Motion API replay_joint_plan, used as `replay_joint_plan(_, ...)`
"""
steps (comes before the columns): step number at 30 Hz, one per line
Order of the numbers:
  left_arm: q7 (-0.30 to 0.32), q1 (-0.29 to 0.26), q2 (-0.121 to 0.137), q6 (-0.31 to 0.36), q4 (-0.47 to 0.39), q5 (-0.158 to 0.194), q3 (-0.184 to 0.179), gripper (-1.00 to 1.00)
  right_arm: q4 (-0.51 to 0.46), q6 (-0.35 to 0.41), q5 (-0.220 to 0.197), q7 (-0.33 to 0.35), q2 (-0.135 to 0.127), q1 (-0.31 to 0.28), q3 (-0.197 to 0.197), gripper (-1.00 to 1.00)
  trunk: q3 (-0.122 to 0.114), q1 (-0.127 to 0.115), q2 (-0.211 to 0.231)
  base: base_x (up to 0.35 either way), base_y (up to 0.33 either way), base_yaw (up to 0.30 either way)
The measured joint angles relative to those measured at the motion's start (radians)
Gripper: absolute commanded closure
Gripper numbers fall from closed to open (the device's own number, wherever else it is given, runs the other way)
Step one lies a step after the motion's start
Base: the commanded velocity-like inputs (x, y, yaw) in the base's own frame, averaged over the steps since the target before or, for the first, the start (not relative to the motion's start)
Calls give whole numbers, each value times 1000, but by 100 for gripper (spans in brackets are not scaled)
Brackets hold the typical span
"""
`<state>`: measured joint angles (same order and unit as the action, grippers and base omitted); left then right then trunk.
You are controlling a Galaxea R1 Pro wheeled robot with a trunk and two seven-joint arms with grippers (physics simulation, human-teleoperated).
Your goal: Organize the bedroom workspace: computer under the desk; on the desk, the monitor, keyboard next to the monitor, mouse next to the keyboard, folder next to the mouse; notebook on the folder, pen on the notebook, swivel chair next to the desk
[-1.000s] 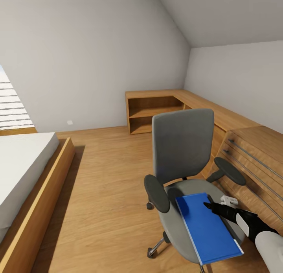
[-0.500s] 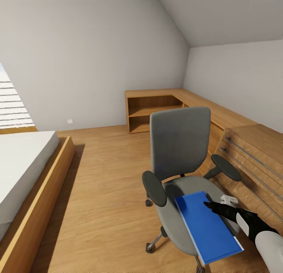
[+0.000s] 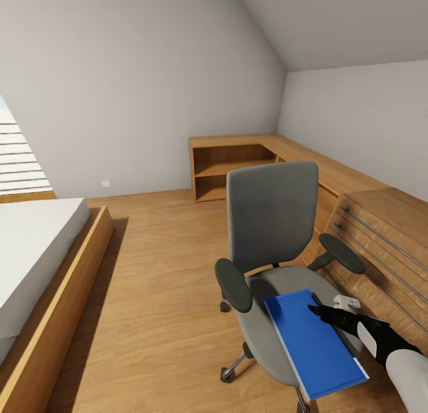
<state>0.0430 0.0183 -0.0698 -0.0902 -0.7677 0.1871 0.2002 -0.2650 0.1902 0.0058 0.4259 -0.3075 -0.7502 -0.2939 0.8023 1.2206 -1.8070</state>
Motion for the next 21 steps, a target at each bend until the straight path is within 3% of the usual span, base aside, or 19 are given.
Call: replay_joint_plan(21, 1, 0, 0, -1, 0, 0, 0, -100, 8, 0, -3, 1, 0, 0, 1, -100, -3, -4, 7, -43, 0, 0)
